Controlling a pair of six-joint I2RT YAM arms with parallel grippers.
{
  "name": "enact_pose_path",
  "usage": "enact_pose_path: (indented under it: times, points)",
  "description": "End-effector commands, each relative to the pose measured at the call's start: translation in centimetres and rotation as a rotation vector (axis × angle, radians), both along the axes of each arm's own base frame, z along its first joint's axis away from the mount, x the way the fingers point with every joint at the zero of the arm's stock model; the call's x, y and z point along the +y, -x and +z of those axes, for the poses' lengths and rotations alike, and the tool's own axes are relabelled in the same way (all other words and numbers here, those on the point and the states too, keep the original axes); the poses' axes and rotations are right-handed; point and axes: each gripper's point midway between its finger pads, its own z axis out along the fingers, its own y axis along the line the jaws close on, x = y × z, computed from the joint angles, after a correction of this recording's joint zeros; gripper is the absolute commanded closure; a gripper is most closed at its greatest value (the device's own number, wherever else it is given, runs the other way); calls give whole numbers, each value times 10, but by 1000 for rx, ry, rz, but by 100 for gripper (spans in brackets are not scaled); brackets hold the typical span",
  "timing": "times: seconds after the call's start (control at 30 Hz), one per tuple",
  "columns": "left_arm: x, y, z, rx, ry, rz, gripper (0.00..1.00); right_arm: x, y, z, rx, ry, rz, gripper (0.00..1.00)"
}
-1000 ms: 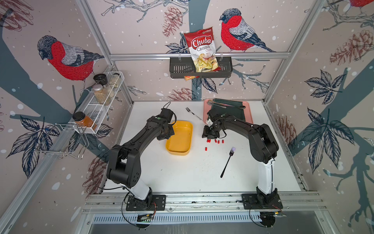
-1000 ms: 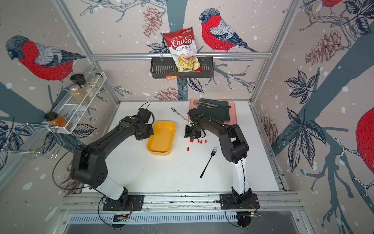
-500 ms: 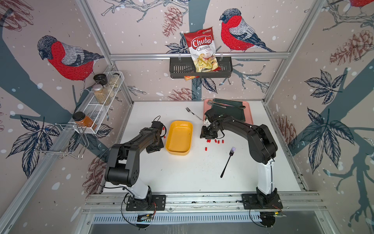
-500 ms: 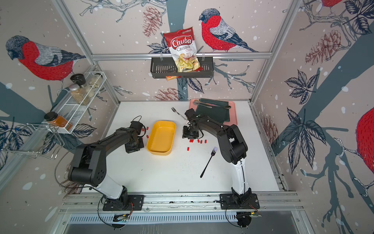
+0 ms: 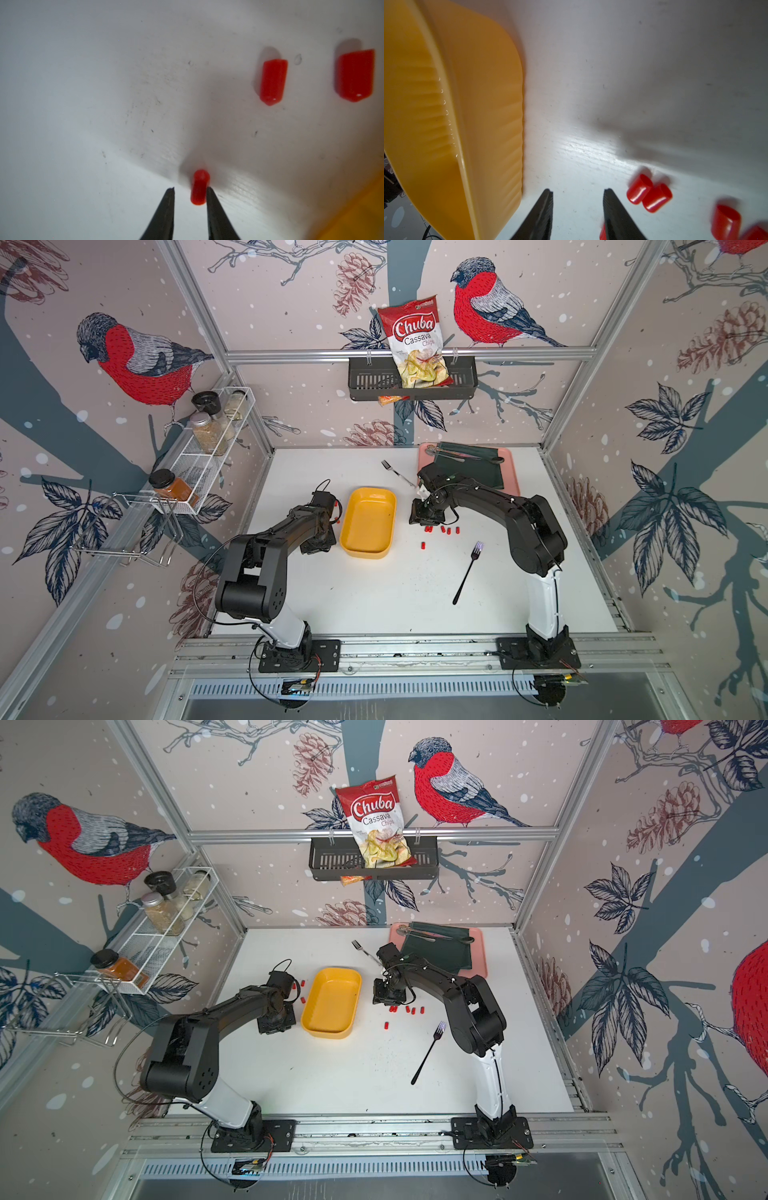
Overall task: Take the screw protection sleeves out of the storage box
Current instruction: Place the screw protection sleeve at the center of the board, then pick up the screw protection sleeve from the center of the board.
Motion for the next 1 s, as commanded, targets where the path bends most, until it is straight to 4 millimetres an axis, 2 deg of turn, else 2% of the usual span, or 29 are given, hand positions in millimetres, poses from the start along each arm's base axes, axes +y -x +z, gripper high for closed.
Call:
enact_pose_path:
  times: [0.0, 0.3, 0.47, 0.7, 0.8, 0.9, 0.97]
  points:
    - [3, -2, 2, -16, -12, 15, 71, 1, 0, -2, 10, 12, -8, 55]
    - [8, -4, -7, 2, -28, 43, 76, 3, 3, -2, 10, 16, -2, 55]
    - [12, -8, -11, 18, -45, 49, 91, 5, 2, -1, 6, 15, -1, 55]
    - [30, -22, 10, -14, -98, 39, 95, 4, 2, -1, 3, 21, 1, 55]
    - [43, -46, 32, -62, -125, 42, 95, 4, 1, -3, 7, 22, 1, 55]
    - [46, -77, 49, -106, -158, 1, 94, 4, 1, -5, 10, 26, 3, 55]
    - [50, -96, 53, -108, -184, -14, 94, 2, 2, -7, 16, 30, 2, 56]
